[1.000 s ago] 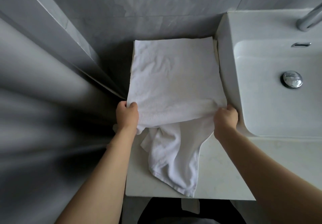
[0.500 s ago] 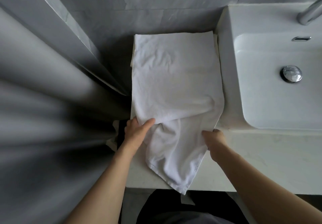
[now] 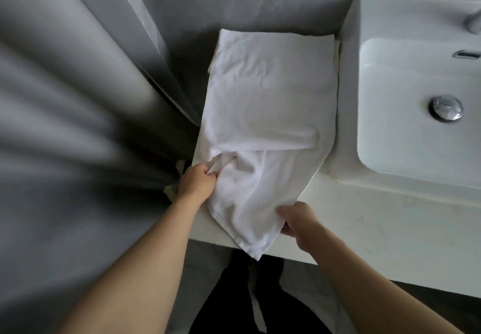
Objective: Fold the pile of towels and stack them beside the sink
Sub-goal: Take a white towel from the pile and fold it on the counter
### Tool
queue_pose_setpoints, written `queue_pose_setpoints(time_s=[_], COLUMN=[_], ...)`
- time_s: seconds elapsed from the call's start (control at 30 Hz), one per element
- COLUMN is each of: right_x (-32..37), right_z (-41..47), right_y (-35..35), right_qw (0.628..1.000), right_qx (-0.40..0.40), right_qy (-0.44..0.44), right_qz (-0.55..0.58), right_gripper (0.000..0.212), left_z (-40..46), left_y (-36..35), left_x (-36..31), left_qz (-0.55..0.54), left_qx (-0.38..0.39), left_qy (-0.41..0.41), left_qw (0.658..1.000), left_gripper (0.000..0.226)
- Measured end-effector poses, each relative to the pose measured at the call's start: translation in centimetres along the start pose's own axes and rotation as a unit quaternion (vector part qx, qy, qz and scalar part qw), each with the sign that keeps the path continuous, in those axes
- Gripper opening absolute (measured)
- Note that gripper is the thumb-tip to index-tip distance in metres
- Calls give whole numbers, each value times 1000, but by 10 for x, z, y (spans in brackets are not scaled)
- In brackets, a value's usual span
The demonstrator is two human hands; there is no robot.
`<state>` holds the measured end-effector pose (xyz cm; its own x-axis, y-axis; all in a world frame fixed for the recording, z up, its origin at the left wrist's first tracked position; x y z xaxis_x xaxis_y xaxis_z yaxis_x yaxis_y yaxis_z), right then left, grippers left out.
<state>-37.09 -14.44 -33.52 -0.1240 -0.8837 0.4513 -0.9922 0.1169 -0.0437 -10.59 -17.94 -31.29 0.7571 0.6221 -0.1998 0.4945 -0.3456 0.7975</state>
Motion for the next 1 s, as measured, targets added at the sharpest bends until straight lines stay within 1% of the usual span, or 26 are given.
queue_pose_setpoints(time_s=[0.03,0.1,0.2,0.3,0.37,0.43,0.5,0.57,0.63,0.7,0.77,0.83,0.87,0.93,1.0], right_x=[-2,-5,-6,-9,-14,-21,-27,-31,-34,-36,-43,-52,-55,-60,-63], right_z=[-1,-4,-6,-7,-8,-12,-17,-23,-27,-31,-35,-42,-47,-59,-69], right_y=[1,5,18,32,39,46,52,58,64,67,69,73,76,85,96], right_qw=[1000,998,990,978,972,969,967,967,968,972,978,975,969,957,951], right_qx=[-10,-36,-94,-148,-176,-200,-209,-214,-214,-199,-177,-176,-184,-211,-230], right_qy=[17,43,101,147,152,145,139,133,124,111,94,94,109,145,155], right_qz=[7,-5,-9,1,-9,-25,-33,-36,-43,-53,-59,-101,-122,-139,-136], right_gripper=[14,14,14,14,17,18,18,18,19,21,24,17,15,17,24], left_z=[-3,-12,-31,-53,-66,-79,-92,-104,-114,-122,-127,-133,-136,-145,-154], left_y=[-2,-1,-5,-15,-25,-37,-46,-54,-63,-68,-71,-74,-76,-78,-79], left_x=[2,10,30,58,77,96,111,122,130,135,137,135,133,132,136], left_qz=[-32,-130,-270,-302,-336,-374,-386,-394,-423,-441,-424,-406,-396,-364,-351], left_qx=[4,-11,-35,-54,-47,-36,-30,-20,-4,11,35,76,99,138,134], left_qy=[1,31,102,155,179,207,216,218,231,243,237,216,205,192,192], left_qw=[999,991,957,939,924,903,896,893,876,864,873,885,889,901,907], left_gripper=[17,21,23,25,21,28,31,23,21,25,29,27,24,18,17])
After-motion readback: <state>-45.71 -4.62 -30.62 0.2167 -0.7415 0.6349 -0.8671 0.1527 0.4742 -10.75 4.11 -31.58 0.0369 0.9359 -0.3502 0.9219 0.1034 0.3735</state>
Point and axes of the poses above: each hand's wrist, its own z-axis towards the middle knuckle, its own y-axis out of the back of the hand, x = y × z, the point moved 6 cm from there along z, towards the middle knuckle, and after that the axes turned 13 degrees about z, right-handed, at the moved point
